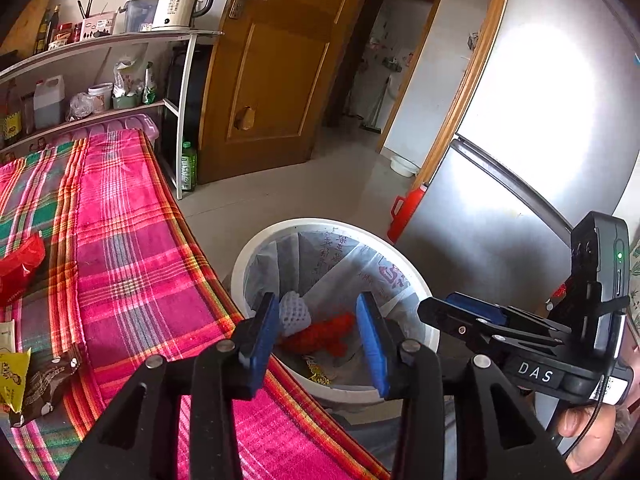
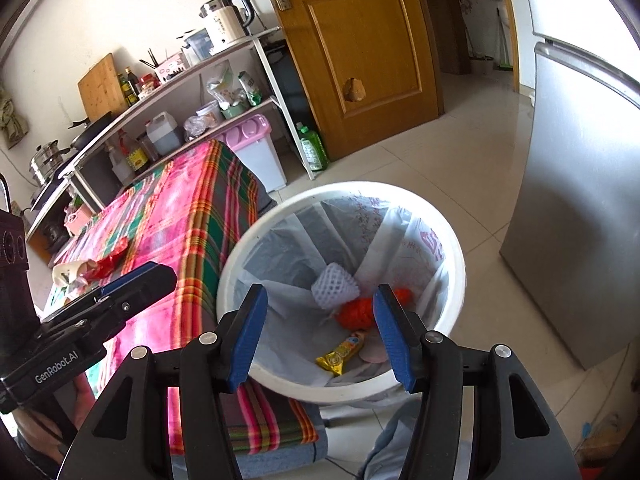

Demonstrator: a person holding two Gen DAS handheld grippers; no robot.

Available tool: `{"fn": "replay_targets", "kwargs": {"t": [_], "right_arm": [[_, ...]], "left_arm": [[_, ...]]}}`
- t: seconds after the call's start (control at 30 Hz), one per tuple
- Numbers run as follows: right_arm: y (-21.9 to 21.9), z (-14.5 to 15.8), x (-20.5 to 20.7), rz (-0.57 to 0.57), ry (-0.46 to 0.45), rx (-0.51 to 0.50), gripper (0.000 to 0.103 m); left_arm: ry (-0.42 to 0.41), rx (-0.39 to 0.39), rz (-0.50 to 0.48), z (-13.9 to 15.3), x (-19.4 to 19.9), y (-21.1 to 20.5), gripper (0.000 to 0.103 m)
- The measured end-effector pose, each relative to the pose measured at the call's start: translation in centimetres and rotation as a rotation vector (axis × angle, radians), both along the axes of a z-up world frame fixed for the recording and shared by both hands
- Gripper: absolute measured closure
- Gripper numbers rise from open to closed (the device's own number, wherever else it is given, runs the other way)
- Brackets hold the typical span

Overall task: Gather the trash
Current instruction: 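Open both tools to drop the red bag and mesh net into the bin, then move both tools back to the remaining wrappers on the table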

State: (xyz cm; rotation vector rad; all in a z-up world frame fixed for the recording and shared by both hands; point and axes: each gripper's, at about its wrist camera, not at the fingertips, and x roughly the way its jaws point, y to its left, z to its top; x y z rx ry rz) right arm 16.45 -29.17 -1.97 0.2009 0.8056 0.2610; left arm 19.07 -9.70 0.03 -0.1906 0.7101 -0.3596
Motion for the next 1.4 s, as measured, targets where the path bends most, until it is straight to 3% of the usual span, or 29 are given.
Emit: {"fn": "replay_targets", "kwargs": {"t": [0.57, 1.1, 1.4], "right_arm": [[5.8, 2.4, -2.0, 0.155, -0.094, -0.019, 0.047], [12.2, 2.6, -2.6, 0.328, -0.124, 0.003, 0.047], [16.1, 2.4, -2.7, 0.422, -0.135, -0.014, 0.047]], "left_arm": [[-0.11, 0.014, 0.163, 2.3, -5.2, 6.2, 0.057], [-0.109, 0.051, 0.356, 1.5, -9.3, 14.0, 0.057], [-0.108, 0.064, 0.477, 1.0, -11.7, 18.5, 0.049]]}}
